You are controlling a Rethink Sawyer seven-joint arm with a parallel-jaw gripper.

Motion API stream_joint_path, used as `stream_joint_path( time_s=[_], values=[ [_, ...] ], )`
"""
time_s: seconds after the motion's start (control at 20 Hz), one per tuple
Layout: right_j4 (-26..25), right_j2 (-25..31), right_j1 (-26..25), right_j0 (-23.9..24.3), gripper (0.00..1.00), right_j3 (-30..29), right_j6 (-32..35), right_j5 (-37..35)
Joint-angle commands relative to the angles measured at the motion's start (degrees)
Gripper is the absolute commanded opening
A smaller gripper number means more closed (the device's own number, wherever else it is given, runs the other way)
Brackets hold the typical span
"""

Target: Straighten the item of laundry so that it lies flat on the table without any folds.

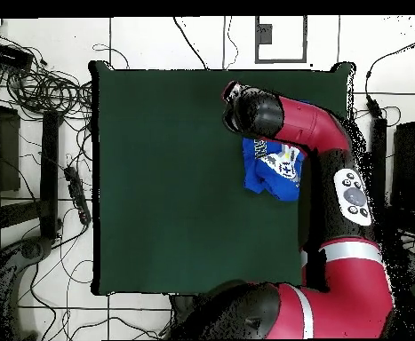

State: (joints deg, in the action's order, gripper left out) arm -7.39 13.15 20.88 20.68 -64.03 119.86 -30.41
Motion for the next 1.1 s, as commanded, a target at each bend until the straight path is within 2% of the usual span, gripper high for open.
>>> stream_joint_path(
  time_s=[0.05, 0.25, 0.6, 1.1],
  values=[
    [-2.90, 3.94, -3.42, -2.08, 1.00, 1.33, -4.84, -2.04],
    [-4.63, 1.09, -4.79, -3.44, 1.00, 4.19, -3.49, -1.02],
    [-5.49, 3.30, -7.36, -1.99, 1.00, 8.18, -5.96, -3.11],
    [-6.51, 3.54, -7.08, -1.76, 1.00, 8.80, -6.39, -5.05]
  ],
)
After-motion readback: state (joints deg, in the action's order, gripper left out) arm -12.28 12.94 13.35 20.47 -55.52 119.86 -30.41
